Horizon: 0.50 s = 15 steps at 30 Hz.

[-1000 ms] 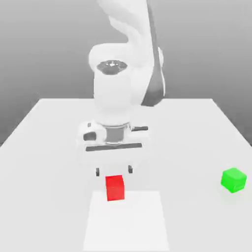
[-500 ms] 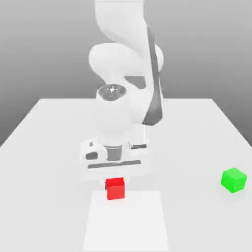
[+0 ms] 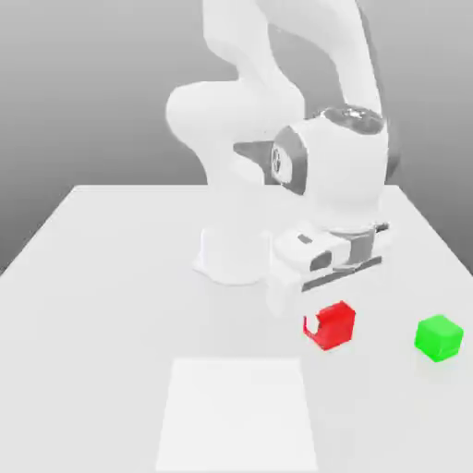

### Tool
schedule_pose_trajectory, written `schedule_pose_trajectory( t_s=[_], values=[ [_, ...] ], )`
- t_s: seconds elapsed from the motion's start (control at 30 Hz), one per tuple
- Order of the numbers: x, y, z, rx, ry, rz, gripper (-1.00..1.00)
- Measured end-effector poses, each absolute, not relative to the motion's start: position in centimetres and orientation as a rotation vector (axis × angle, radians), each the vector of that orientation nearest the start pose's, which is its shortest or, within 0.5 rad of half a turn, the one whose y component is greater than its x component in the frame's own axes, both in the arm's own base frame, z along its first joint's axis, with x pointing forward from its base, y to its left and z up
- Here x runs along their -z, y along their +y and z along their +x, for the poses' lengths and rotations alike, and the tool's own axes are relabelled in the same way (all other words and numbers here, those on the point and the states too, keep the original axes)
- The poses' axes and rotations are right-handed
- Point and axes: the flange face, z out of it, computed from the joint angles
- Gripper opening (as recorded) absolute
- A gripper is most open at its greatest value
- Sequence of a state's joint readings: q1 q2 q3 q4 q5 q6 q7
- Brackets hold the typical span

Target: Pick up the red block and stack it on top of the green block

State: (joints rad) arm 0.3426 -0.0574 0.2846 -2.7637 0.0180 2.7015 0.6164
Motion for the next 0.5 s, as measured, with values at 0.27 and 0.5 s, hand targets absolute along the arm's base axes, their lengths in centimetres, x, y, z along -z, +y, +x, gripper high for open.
schedule_pose_trajectory(
  t_s=[0.27, 0.5],
  values=[
    [-21.9, 33.8, 26.3, 0.007, -0.368, -3.118, -1.0],
    [-18.2, 33.6, 26.2, 0.002, -0.366, -3.12, 1.0]
  ],
)
